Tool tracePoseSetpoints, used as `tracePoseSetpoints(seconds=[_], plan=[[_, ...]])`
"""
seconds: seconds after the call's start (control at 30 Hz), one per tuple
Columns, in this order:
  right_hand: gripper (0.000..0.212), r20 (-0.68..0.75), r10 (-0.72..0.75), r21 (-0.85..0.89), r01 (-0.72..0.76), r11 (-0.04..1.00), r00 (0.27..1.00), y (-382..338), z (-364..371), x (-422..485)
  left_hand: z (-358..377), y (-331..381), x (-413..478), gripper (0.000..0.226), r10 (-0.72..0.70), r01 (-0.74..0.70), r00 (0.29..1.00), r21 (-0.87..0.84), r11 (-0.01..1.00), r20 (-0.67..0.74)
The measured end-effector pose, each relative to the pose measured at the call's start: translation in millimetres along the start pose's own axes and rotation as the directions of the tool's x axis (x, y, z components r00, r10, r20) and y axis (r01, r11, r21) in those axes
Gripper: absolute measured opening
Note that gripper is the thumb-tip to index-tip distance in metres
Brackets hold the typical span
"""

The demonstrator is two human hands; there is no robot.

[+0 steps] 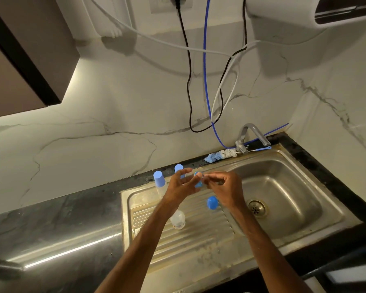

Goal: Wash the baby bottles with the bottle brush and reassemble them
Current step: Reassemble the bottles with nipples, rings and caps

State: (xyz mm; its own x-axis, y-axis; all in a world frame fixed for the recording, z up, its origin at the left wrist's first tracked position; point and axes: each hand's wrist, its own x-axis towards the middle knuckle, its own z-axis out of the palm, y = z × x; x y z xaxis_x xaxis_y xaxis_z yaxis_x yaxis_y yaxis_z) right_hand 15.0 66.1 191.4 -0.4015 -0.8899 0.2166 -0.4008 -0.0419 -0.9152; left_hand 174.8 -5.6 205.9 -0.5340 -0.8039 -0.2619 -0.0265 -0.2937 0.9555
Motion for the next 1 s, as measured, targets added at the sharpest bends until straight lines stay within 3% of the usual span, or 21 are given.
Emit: tracePoseSetpoints(seconds=[0.1, 0.23, 0.33, 0.47, 0.57, 0.63, 0.7, 0.73, 0.77, 0.83, 0.9, 1.0], plan=[[0.021, 0.008, -0.005, 0.004, 0.005, 1.0, 1.0, -2, -1, -2, -1, 4, 1, 0.036, 0.061, -0.064, 0.995, 0.033, 0.997, 0.081], [0.024, -0.114, -0.088, -0.044, 0.084, 0.995, 0.99, -9, 7, -6, 4, 2, 7, 0.037, 0.024, -0.028, 0.999, -0.092, 0.995, -0.049], [0.023, -0.151, -0.23, -0.21, 0.197, 0.958, 0.961, -10, 10, -11, 12, 0, 11, 0.036, -0.043, 0.02, 0.99, -0.171, 0.985, -0.132], [0.022, -0.029, -0.407, -0.391, 0.364, 0.845, 0.913, -2, 11, -15, 18, -3, 11, 0.026, -0.096, 0.05, 0.978, -0.24, 0.969, -0.185], [0.025, 0.054, -0.435, -0.43, 0.414, 0.802, 0.899, 4, 14, -15, 19, -6, 9, 0.026, -0.113, 0.058, 0.965, -0.228, 0.972, -0.236], [0.02, 0.002, -0.354, -0.341, 0.333, 0.879, 0.935, 4, 10, -10, 14, -7, 8, 0.029, -0.109, 0.068, 0.98, -0.233, 0.97, -0.168], [0.016, -0.019, -0.084, -0.12, 0.081, 0.989, 0.996, -1, 2, -2, 5, -6, 7, 0.035, -0.091, 0.078, 0.995, -0.217, 0.973, -0.05], [0.016, 0.043, 0.084, 0.017, -0.084, 0.996, 0.996, -4, -5, 3, 0, -4, 6, 0.036, -0.083, 0.082, 0.997, -0.19, 0.978, 0.001], [0.018, 0.148, 0.217, 0.148, -0.239, 0.96, 0.965, -5, -12, 7, -4, -2, 4, 0.037, -0.078, 0.084, 0.996, -0.153, 0.985, 0.044], [0.025, 0.358, 0.35, 0.324, -0.467, 0.822, 0.865, -4, -24, 15, -9, 2, 0, 0.038, -0.072, 0.083, 0.991, -0.095, 0.992, 0.108], [0.031, 0.429, 0.376, 0.367, -0.539, 0.758, 0.822, -3, -28, 19, -9, 4, -3, 0.037, -0.072, 0.084, 0.988, -0.086, 0.993, 0.137], [0.039, 0.348, 0.37, 0.355, -0.487, 0.798, 0.861, -1, -18, 17, -8, 5, -4, 0.035, -0.06, 0.064, 0.992, -0.033, 0.997, 0.11]])
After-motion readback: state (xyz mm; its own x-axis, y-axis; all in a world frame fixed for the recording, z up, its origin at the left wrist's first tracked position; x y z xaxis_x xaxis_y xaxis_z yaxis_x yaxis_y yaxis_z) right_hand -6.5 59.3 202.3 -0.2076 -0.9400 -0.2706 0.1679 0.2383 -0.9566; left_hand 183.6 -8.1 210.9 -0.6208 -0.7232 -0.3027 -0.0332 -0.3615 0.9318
